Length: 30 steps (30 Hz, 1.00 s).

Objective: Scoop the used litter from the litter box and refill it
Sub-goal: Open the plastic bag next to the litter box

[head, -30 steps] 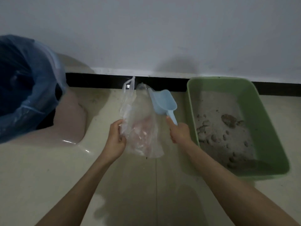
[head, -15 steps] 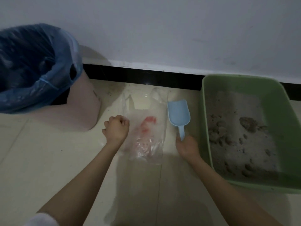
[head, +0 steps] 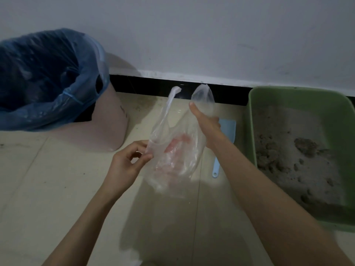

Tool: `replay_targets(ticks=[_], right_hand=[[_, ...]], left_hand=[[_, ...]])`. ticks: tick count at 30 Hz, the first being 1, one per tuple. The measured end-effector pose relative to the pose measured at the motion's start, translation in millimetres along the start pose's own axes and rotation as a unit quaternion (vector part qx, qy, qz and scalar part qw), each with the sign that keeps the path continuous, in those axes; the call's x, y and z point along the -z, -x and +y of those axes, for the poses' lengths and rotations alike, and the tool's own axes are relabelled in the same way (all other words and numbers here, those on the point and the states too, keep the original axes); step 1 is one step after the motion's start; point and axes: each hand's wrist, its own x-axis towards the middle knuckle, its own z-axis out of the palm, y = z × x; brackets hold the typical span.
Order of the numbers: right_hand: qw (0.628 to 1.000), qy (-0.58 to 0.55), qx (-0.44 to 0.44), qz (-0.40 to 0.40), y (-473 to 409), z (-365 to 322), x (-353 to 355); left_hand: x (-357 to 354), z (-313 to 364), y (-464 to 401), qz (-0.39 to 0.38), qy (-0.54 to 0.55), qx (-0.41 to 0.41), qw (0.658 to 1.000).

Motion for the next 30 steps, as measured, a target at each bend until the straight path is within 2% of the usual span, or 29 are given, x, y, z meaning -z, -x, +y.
replay_targets(ticks=[3,6,9,11,13,15,17,21,22,24,25,27,29,30], right_hand=[[0.998,0.065,-0.007,-0.026,-5.6,2.6,-8.6],[0.995,0.095,0.001,-0.002,-6.6,15.2,-5.2],[0.999,-0.039,0.007,-0.016,-3.0,18.9,-1.0],[0.985,-0.170,0.021,-0.039,9.3,10.2,-3.1],[0.967,-0.236,0.046,-0.082,23.0,1.5,-5.9],[0.947,-0.277,0.076,-0.146,36.5,-5.7,-6.6],[0.915,-0.346,0.094,-0.187,48.6,-11.5,-6.6],[0.891,-0.424,0.066,-0.150,49.3,-15.0,-0.7],[0.887,-0.439,0.053,-0.136,45.2,-13.3,1.8],[0.905,-0.409,0.043,-0.104,38.7,-4.1,6.7],[0.929,-0.356,0.056,-0.085,36.1,3.5,9.6],[0.958,-0.253,0.105,-0.086,28.6,25.0,14.4],[0.969,-0.158,0.136,-0.132,22.6,44.9,19.1],[0.974,-0.061,0.158,-0.148,20.2,52.3,21.9]], left_hand=[[3.4,-1.6,3.2,-0.012,-0.025,0.001,1.000],[5.8,-11.9,2.0,0.021,-0.034,0.052,0.998],[9.3,-6.0,-4.8,0.026,-0.028,0.167,0.985],[4.6,2.9,-18.6,0.014,-0.055,0.218,0.974],[-4.0,4.3,-38.6,0.038,-0.100,0.252,0.962],[-11.8,5.7,-59.1,0.089,-0.080,0.273,0.955],[-13.3,2.8,-70.0,0.109,-0.081,0.273,0.952],[-8.7,-13.1,-62.3,0.046,-0.225,0.239,0.943],[-7.3,-17.6,-59.2,0.055,-0.205,0.243,0.946],[-3.3,-18.3,-52.5,0.094,-0.032,0.297,0.950],[0.1,-18.5,-51.2,0.102,0.090,0.329,0.934],[8.6,-16.3,-52.3,0.088,0.287,0.363,0.882],[19.4,-12.5,-54.7,0.081,0.412,0.368,0.829],[24.5,-9.9,-56.7,0.077,0.454,0.364,0.810]])
